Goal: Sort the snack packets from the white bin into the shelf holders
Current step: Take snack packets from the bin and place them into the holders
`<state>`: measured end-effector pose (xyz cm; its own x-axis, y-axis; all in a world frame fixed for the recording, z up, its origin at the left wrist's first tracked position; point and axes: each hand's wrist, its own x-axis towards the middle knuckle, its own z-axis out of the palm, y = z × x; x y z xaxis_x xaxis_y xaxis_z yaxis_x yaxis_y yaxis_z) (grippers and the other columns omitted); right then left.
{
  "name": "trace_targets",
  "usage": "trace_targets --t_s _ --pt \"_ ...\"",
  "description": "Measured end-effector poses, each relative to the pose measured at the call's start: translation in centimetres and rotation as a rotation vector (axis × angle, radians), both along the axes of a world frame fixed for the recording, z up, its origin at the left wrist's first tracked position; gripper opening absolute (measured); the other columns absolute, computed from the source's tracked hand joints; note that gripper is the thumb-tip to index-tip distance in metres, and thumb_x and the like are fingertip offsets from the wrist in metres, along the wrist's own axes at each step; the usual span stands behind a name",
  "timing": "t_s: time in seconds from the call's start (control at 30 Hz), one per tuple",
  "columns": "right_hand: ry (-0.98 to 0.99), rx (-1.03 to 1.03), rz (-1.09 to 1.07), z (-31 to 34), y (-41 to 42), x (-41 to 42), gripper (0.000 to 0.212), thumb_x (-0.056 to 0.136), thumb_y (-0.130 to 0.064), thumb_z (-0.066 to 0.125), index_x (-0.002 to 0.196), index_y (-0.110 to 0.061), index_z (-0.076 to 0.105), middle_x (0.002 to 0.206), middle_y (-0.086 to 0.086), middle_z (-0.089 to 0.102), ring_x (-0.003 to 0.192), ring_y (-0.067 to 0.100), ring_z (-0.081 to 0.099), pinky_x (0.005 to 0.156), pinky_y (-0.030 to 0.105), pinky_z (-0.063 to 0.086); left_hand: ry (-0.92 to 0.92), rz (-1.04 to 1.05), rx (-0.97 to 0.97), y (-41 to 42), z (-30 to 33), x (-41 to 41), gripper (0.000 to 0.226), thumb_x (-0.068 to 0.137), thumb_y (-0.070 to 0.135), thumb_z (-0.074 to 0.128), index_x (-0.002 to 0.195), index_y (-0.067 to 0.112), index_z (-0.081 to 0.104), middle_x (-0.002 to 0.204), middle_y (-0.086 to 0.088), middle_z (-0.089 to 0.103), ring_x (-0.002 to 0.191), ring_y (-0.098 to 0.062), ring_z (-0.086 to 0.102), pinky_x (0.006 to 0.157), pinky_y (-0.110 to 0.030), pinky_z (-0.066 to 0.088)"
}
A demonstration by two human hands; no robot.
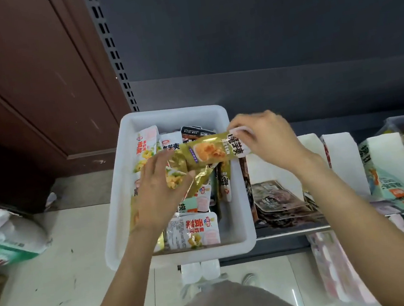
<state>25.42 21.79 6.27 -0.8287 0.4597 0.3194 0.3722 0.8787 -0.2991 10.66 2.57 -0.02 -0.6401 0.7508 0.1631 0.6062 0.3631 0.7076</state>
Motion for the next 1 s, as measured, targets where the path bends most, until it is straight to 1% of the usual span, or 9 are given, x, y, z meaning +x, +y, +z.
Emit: trace_targets --t_s 0.1,0.23,0.33,0.47,0.63,0.7,0.8,0.93,1.0 --pt "0.044 -0.403 -0.062 2.0 -0.3 2.6 0.009 0.09 -0.021 0.064 0.094 -0.026 0.07 0.085 -0.021 0.066 0.08 0.006 0.063 0.072 0.026 0.044 -0.197 -0.056 0.13 1.3 2.7 1.4 0.053 0.086 0.041 0.062 0.134 0.033 0.042 0.135 0.017 0.041 0.125 -0.002 0.036 0.097 -0.015 0.03" --pt "0.087 -0.661 -0.006 2.6 -0.8 5.1 0.015 0.089 -0.016 0.065 0.094 -0.029 0.068 0.094 -0.017 0.07 0.087 0.003 0.064 0.078 0.027 0.048 -0.323 -0.171 0.16 3.1 4.2 2.5 0.051 0.084 0.042 0.062 0.132 0.036 0.044 0.126 0.022 0.05 0.111 0.004 0.05 0.087 -0.009 0.043" --pt "0.279 -0.84 -0.061 2.4 -1.4 6.8 0.02 0.087 -0.015 0.067 0.103 -0.027 0.068 0.087 -0.015 0.07 0.078 0.009 0.063 0.071 0.029 0.048 -0.495 -0.288 0.155 4.0 4.8 3.4 0.031 0.084 0.029 0.065 0.114 0.036 0.058 0.108 0.013 0.064 0.087 -0.007 0.066 0.063 -0.026 0.057" --pt "0.418 -1.117 -0.167 1.5 -2.2 10.2 0.029 0.081 -0.01 0.068 0.108 -0.02 0.065 0.088 -0.011 0.073 0.083 0.007 0.068 0.068 0.021 0.054 -0.604 -0.314 0.194 5.6 4.9 5.1 0.022 0.077 0.031 0.068 0.099 0.03 0.065 0.096 0.003 0.07 0.088 -0.015 0.069 0.069 -0.038 0.059" --pt "0.485 -0.634 -0.411 1.0 -2.1 15.8 0.011 0.089 -0.021 0.063 0.097 -0.014 0.066 0.09 -0.013 0.071 0.08 0.008 0.068 0.065 0.027 0.057 -0.396 -0.513 0.217 9.7 5.0 9.1 0.018 0.083 0.012 0.07 0.088 0.029 0.068 0.084 0.022 0.068 0.082 0.001 0.064 0.076 -0.017 0.052" --pt "0.478 -0.379 -0.429 1.4 -2.0 18.2 0.011 0.093 -0.023 0.058 0.099 -0.018 0.068 0.091 -0.022 0.067 0.081 0.0 0.064 0.07 0.018 0.052 -0.203 -0.584 0.219 12.0 4.6 11.0 0.014 0.084 0.014 0.069 0.091 0.026 0.072 0.088 0.016 0.07 0.085 -0.002 0.064 0.08 -0.019 0.05" --pt "0.347 -0.081 -0.485 1.2 -1.6 21.6 0.014 0.094 -0.012 0.06 0.102 -0.012 0.071 0.093 -0.01 0.069 0.079 0.001 0.061 0.068 0.005 0.041 0.118 -0.652 0.162 14.9 3.5 13.7 0.011 0.085 0.023 0.068 0.094 0.028 0.074 0.093 0.011 0.07 0.088 -0.009 0.062 0.08 -0.027 0.045" --pt "0.239 -0.011 -0.576 -1.2 -1.1 24.1 0.016 0.093 -0.013 0.061 0.104 -0.016 0.072 0.092 -0.002 0.074 0.07 0.018 0.068 0.059 0.03 0.051 0.326 -0.74 0.062 16.7 1.3 16.0 0.012 0.085 0.027 0.067 0.096 0.029 0.073 0.095 0.011 0.07 0.093 -0.014 0.058 0.087 -0.025 0.029" --pt "0.216 -0.004 -0.586 -2.2 -1.0 24.1 0.018 0.09 -0.016 0.059 0.101 -0.017 0.073 0.075 -0.004 0.07 0.055 0.014 0.06 0.05 0.024 0.042 0.345 -0.74 0.01 16.9 0.5 16.2 0.015 0.085 0.029 0.067 0.099 0.03 0.072 0.098 0.01 0.07 0.098 -0.014 0.056 0.088 -0.023 0.024"
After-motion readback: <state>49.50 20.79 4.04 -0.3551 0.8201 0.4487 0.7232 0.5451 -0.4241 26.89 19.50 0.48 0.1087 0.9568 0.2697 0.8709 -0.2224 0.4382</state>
